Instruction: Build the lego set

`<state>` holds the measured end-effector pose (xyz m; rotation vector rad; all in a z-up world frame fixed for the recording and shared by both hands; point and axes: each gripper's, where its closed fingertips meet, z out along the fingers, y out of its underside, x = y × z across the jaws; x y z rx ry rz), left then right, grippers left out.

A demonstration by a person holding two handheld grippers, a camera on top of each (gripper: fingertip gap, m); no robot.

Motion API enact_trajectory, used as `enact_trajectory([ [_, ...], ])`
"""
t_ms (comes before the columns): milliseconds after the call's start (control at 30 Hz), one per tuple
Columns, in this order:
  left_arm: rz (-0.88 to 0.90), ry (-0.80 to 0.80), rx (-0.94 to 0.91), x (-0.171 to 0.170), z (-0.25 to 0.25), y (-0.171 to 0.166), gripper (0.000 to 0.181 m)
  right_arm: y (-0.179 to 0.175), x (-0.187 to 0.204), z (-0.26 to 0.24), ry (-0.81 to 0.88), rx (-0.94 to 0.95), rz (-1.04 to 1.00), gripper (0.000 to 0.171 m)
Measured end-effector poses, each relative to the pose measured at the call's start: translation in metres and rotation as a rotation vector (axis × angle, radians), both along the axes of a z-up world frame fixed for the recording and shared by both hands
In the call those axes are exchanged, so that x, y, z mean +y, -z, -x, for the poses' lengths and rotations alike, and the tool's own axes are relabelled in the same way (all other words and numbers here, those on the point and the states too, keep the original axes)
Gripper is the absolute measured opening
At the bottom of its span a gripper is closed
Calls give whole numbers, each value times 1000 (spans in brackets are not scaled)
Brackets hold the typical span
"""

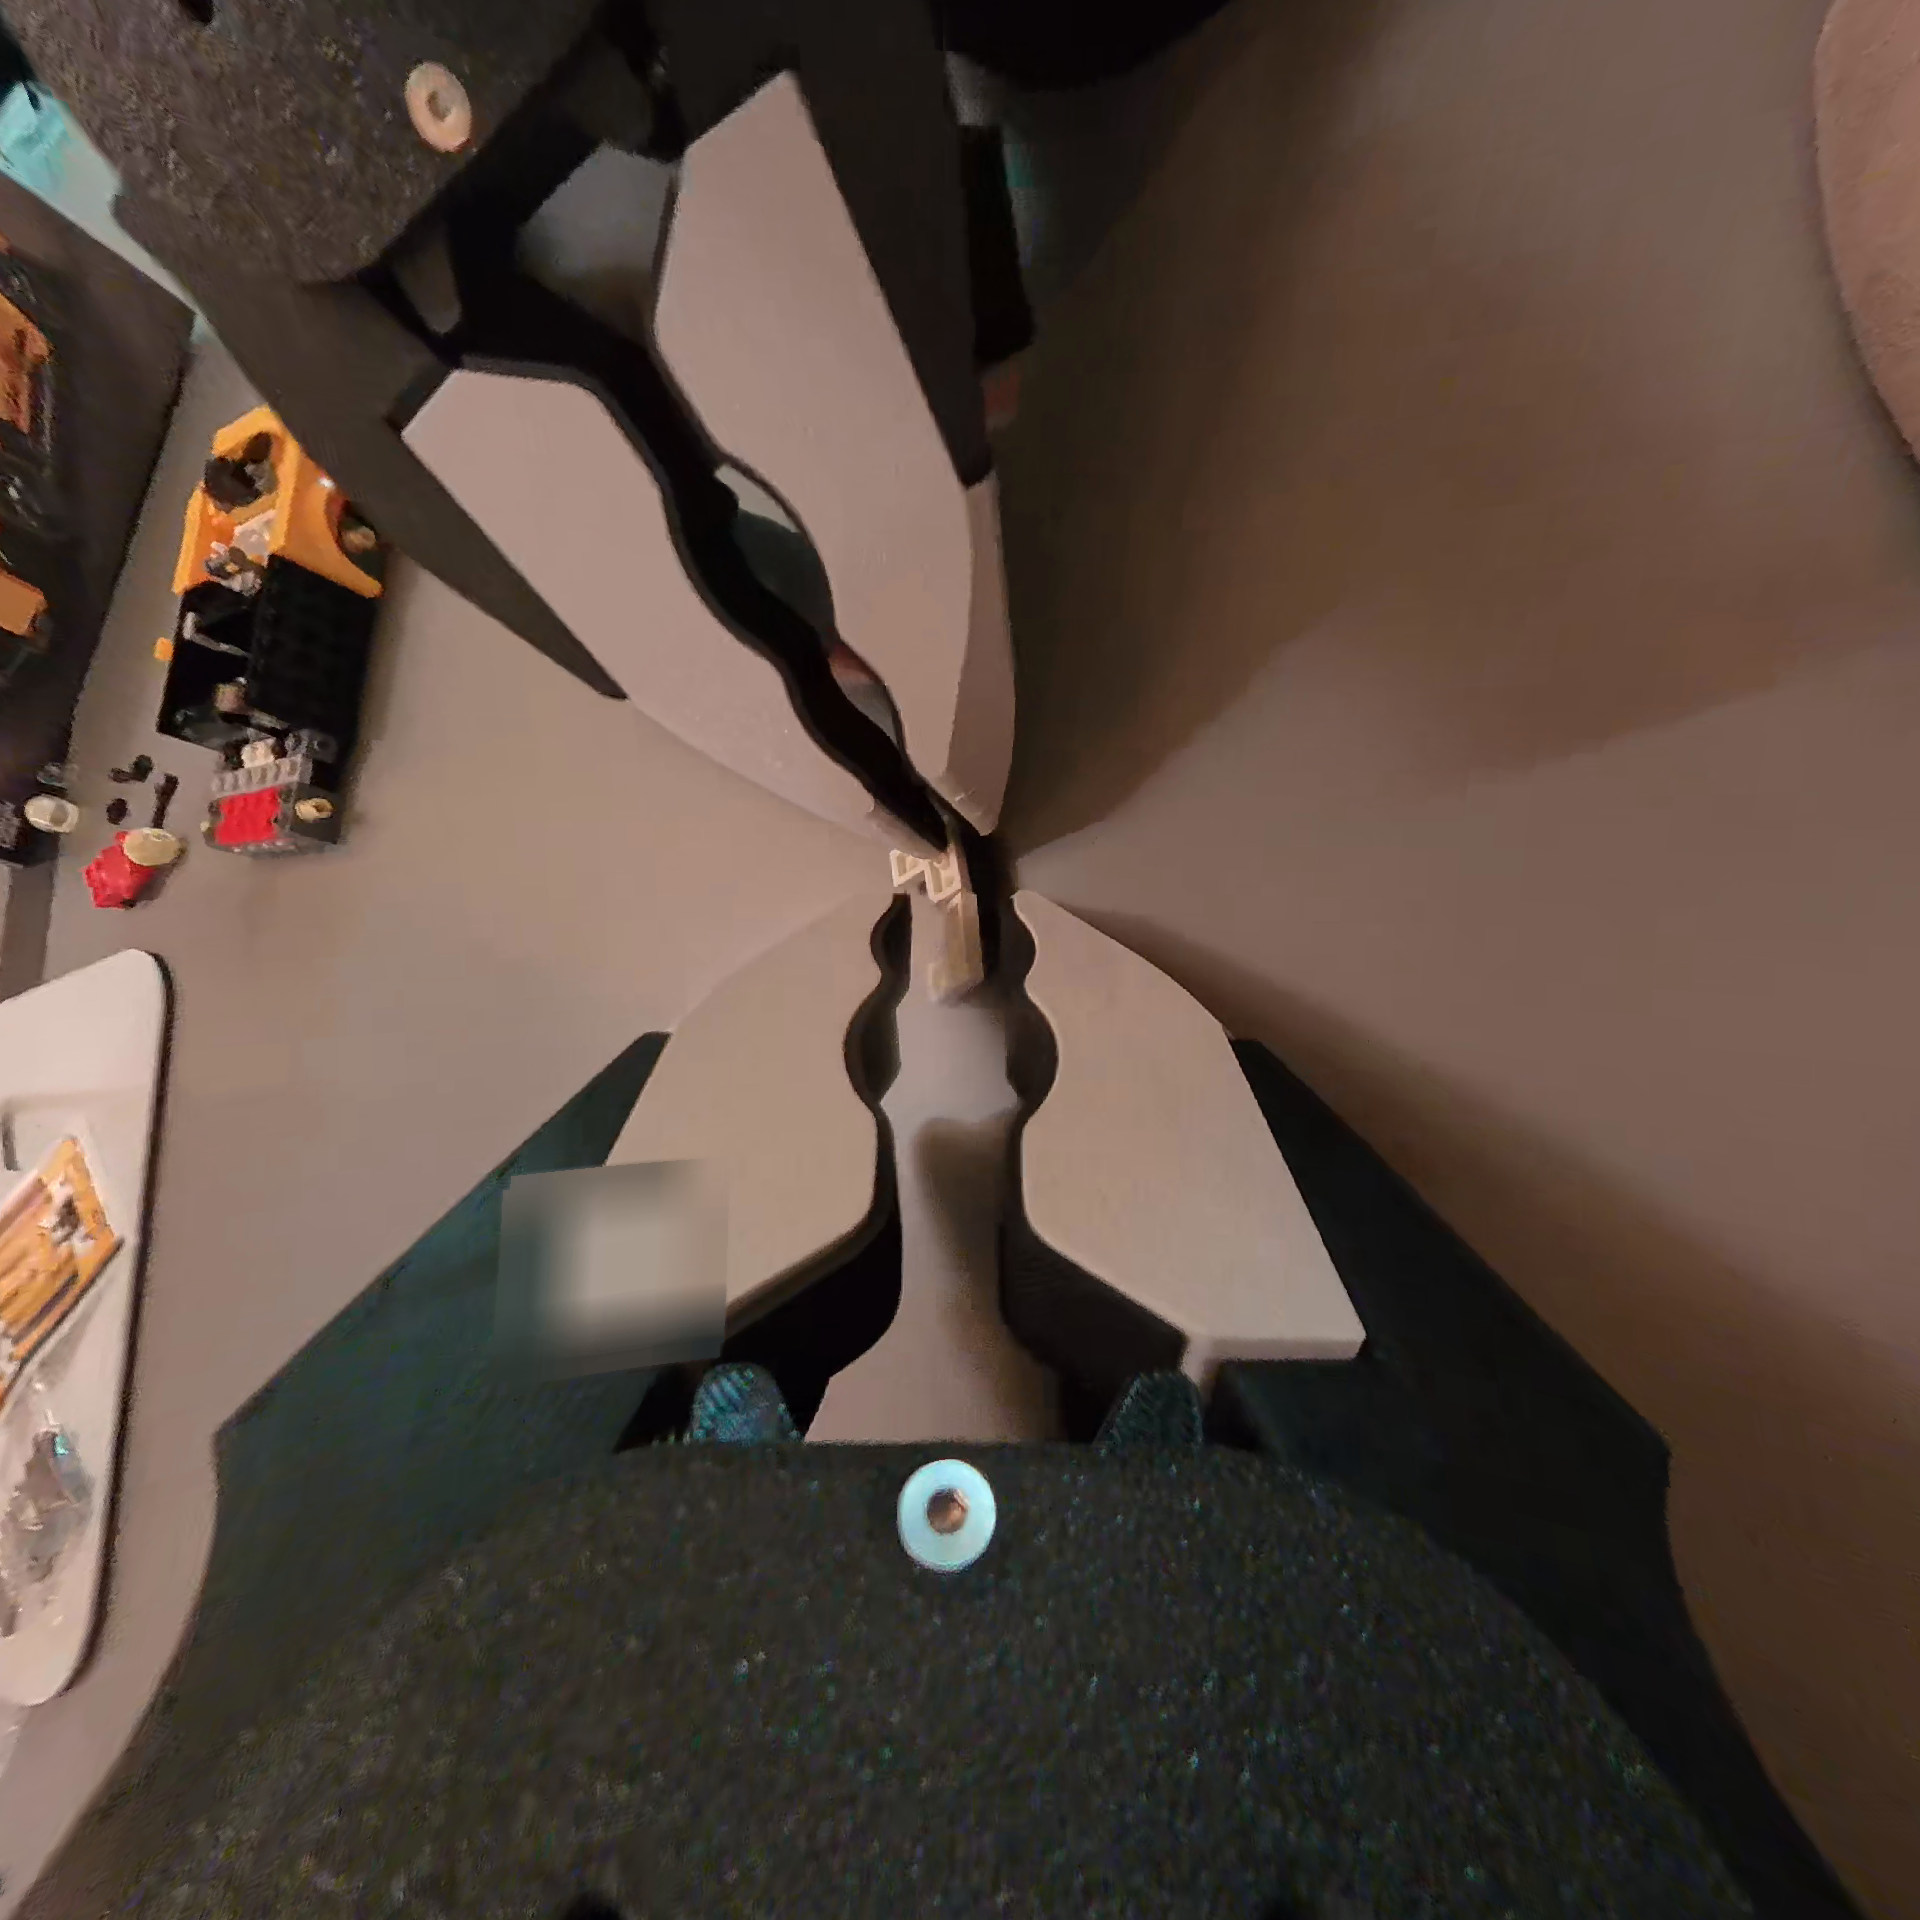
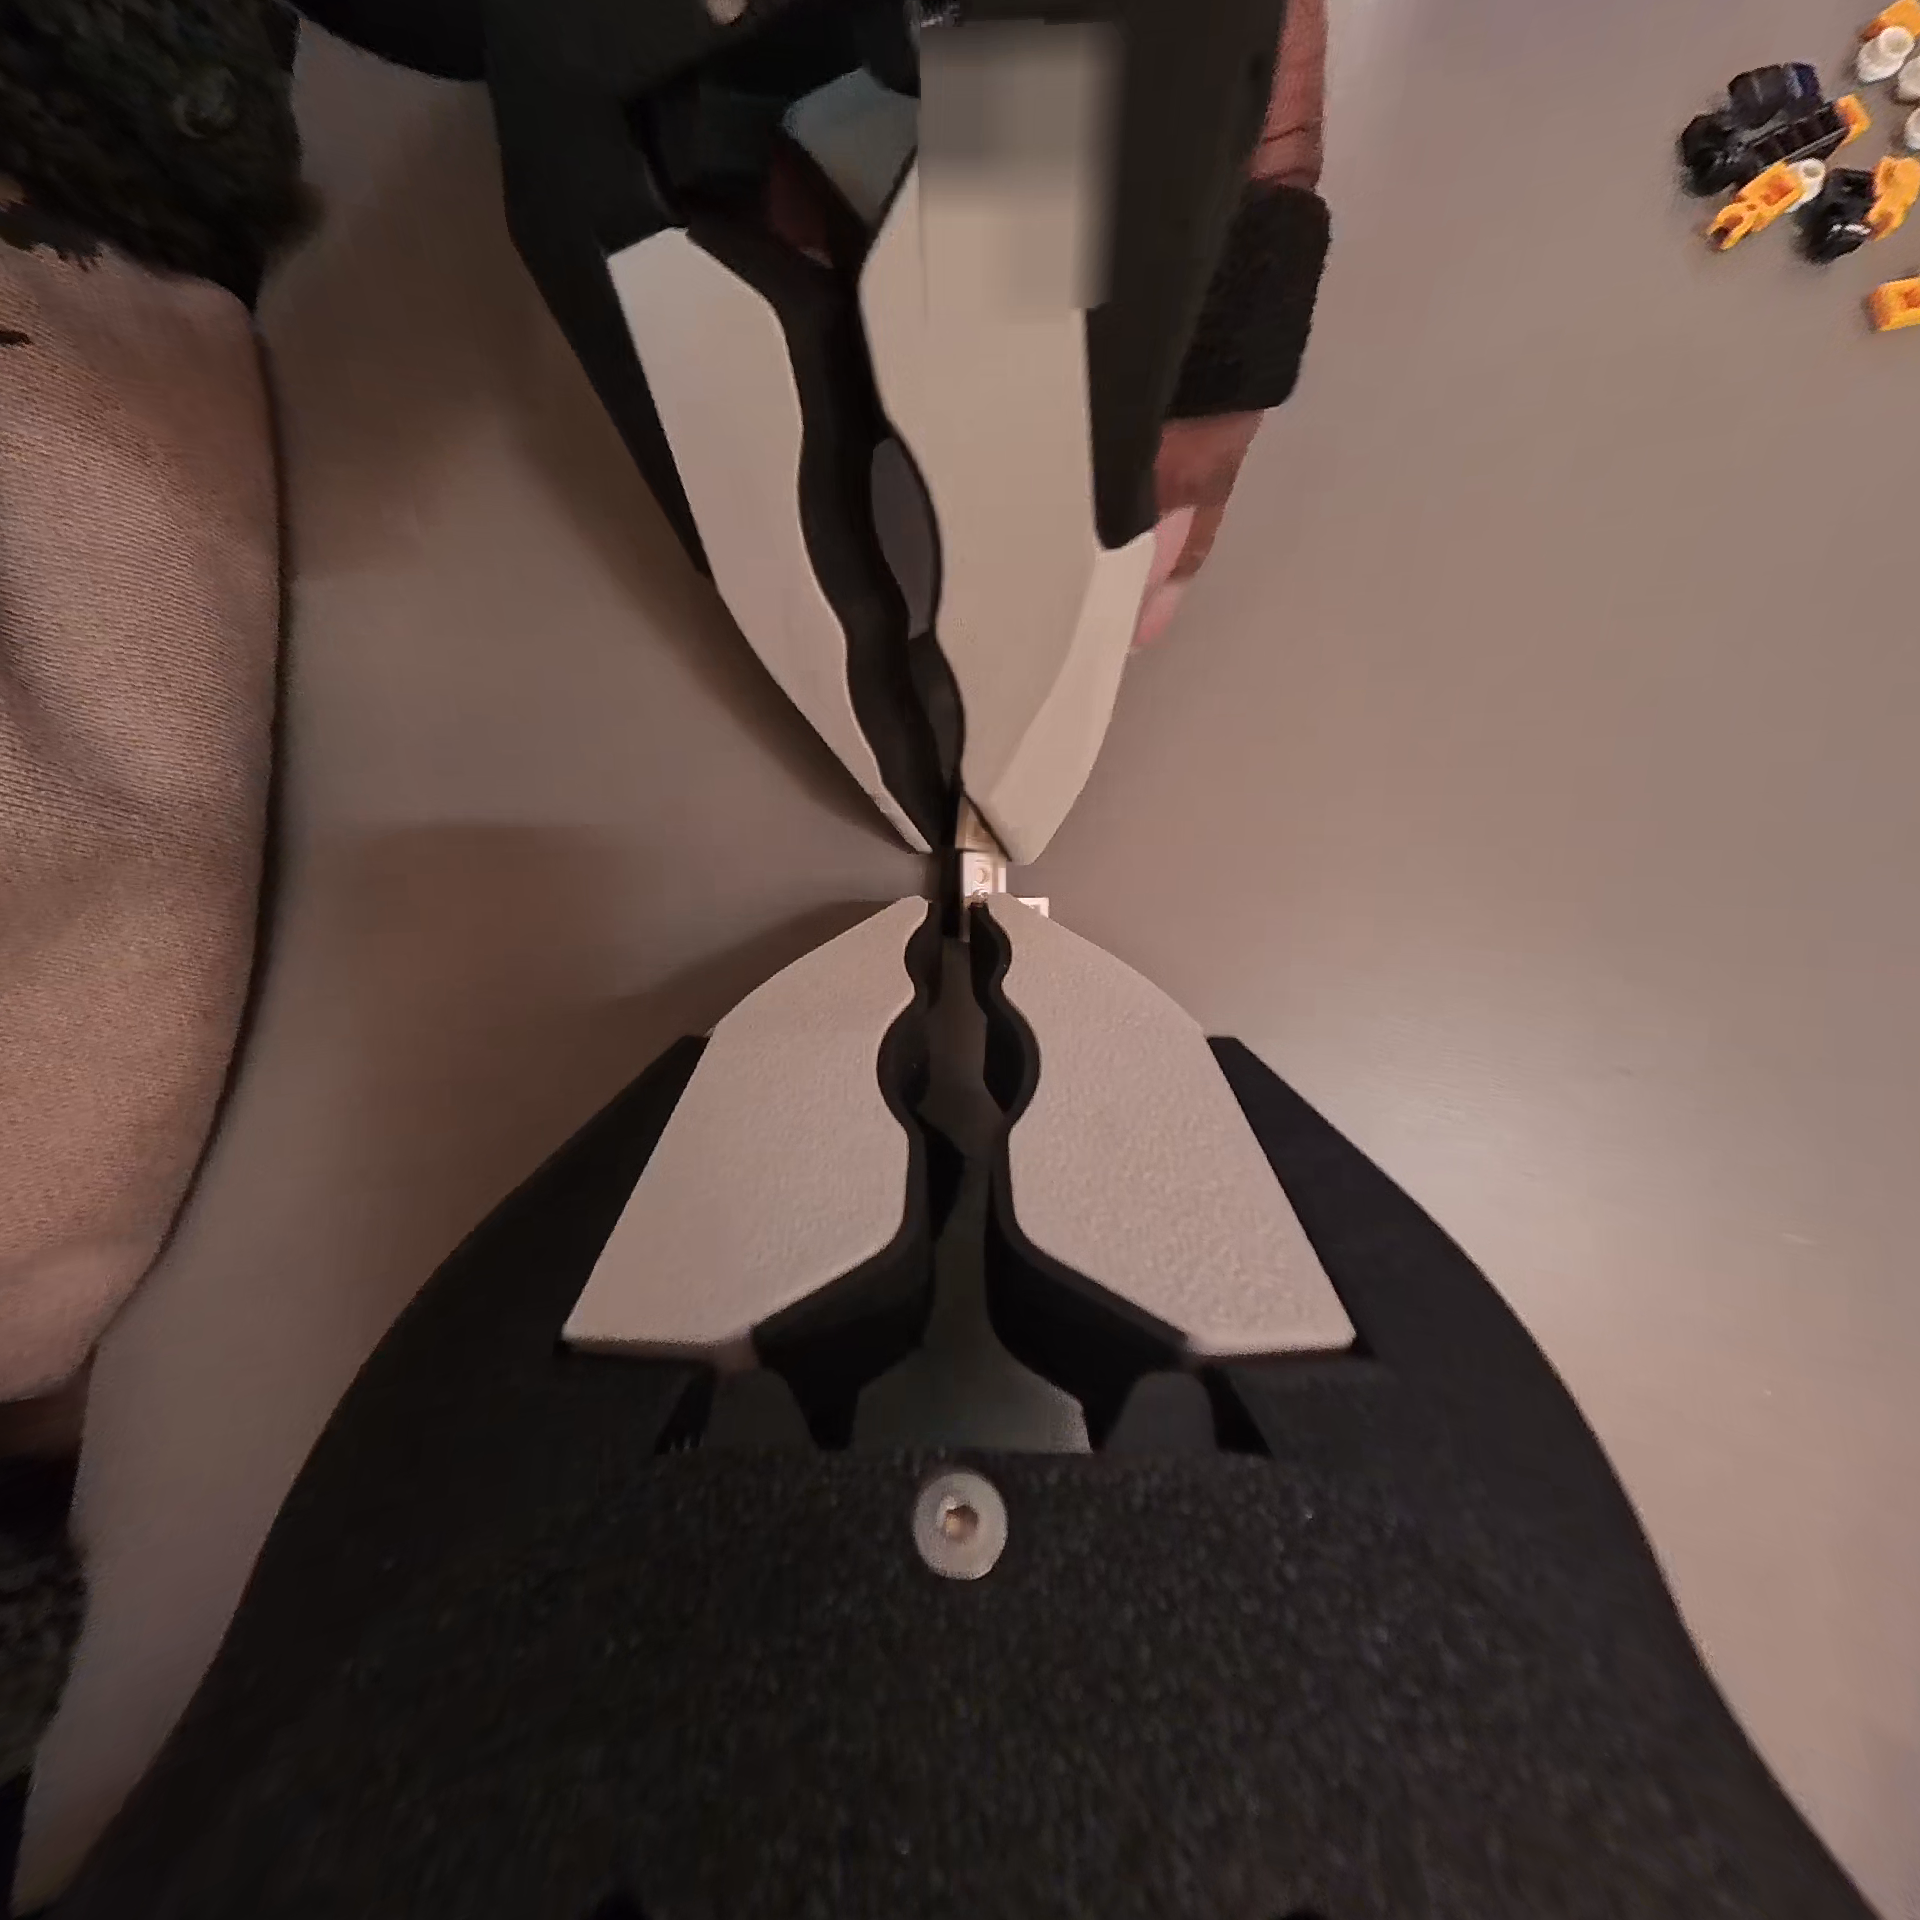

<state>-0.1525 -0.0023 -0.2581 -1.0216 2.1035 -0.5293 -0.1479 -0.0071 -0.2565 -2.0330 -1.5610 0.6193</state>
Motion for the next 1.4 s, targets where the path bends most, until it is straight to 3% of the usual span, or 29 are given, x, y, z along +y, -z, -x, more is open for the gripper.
enact_trajectory([
  [400,-74,39,-1,-7,-2,0,8,-2,-6,2,-9,60,75,3],
  [533,-36,25,-17,-4,-3,-2,7,-6,-4,0,-6,66,56,12],
  [700,133,-20,-76,1,-4,-16,7,-12,5,-6,-17,59,-91,27],
  [800,236,-41,-113,3,-5,-26,7,-19,10,-2,-18,104,-168,26],
  [900,301,-58,-138,5,-5,-32,7,-28,12,1,-26,135,-233,13],
  [1400,418,-91,-188,7,-7,-46,6,-41,14,1,-20,167,-264,8],
])
